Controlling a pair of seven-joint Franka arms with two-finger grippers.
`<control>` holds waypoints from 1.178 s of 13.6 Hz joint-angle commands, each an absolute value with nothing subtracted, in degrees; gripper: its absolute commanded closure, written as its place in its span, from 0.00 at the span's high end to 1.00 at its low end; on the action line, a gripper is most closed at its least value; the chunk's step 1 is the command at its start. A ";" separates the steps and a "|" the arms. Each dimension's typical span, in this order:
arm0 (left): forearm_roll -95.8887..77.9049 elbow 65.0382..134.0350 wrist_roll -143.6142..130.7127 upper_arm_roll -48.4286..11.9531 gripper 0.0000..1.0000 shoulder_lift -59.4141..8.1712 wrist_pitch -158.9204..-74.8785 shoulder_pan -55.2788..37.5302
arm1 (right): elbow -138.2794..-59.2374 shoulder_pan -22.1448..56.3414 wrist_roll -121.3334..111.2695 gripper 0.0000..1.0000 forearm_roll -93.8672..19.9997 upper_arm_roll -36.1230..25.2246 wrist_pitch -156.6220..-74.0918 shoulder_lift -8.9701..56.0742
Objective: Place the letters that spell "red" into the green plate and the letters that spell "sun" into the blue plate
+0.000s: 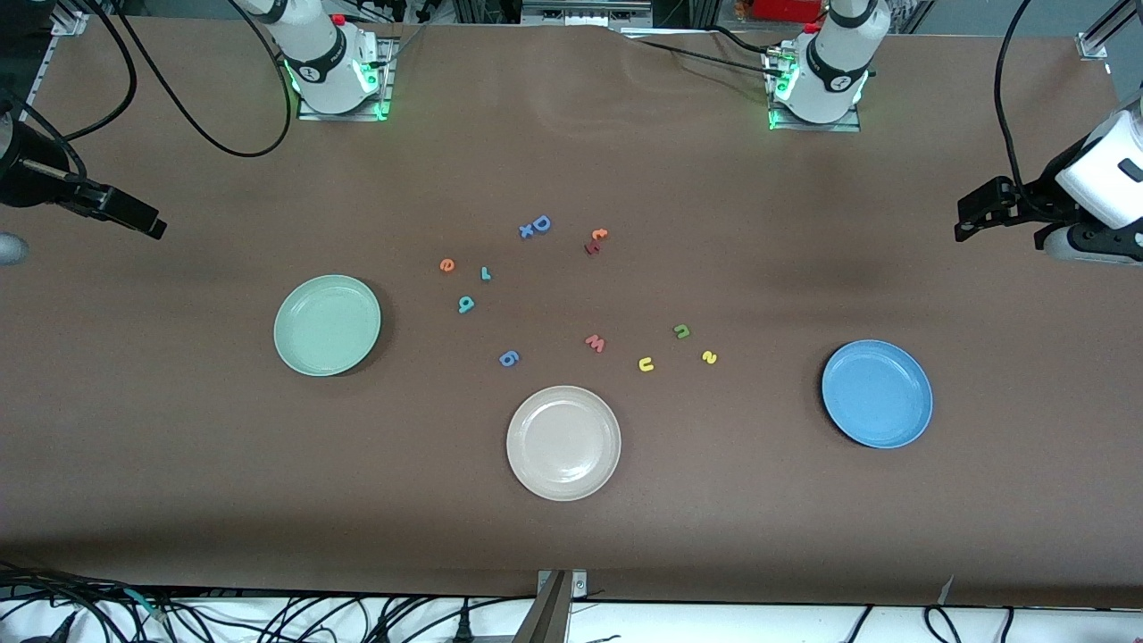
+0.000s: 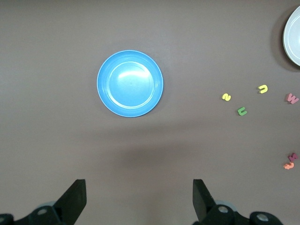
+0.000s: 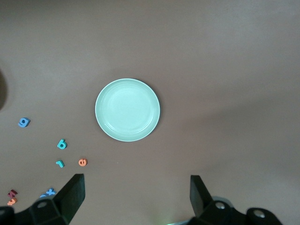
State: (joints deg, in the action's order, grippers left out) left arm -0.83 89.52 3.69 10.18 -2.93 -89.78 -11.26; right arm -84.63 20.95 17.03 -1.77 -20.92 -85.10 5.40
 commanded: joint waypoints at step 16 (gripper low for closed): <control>0.00 89.12 4.66 10.28 1.00 -3.96 -89.47 -11.51 | -84.73 20.74 16.79 1.00 -2.11 -20.74 -84.02 4.48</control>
